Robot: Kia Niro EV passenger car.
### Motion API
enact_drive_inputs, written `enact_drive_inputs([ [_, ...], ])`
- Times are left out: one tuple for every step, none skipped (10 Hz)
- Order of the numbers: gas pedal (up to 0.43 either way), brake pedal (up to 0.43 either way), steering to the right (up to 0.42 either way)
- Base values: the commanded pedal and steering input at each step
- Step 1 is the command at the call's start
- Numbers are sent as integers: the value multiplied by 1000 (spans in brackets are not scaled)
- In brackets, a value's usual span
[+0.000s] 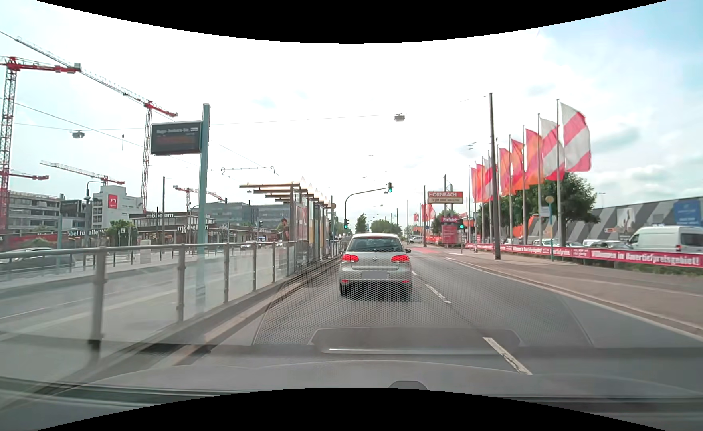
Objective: Follow the waypoints while adhering to traffic rules and regulations
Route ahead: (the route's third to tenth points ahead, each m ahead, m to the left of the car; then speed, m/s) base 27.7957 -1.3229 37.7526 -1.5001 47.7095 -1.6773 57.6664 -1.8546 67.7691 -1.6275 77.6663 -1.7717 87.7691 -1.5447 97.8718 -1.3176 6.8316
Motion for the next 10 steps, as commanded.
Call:
enact_drive_inputs([
  [79, 0, -5],
  [79, 0, -5],
  [87, 0, -5],
  [87, 0, -5],
  [87, 0, -5],
  [87, 0, -5],
  [87, 0, -5],
  [98, 0, -5],
  [98, 0, -5],
  [98, 0, -5],
])
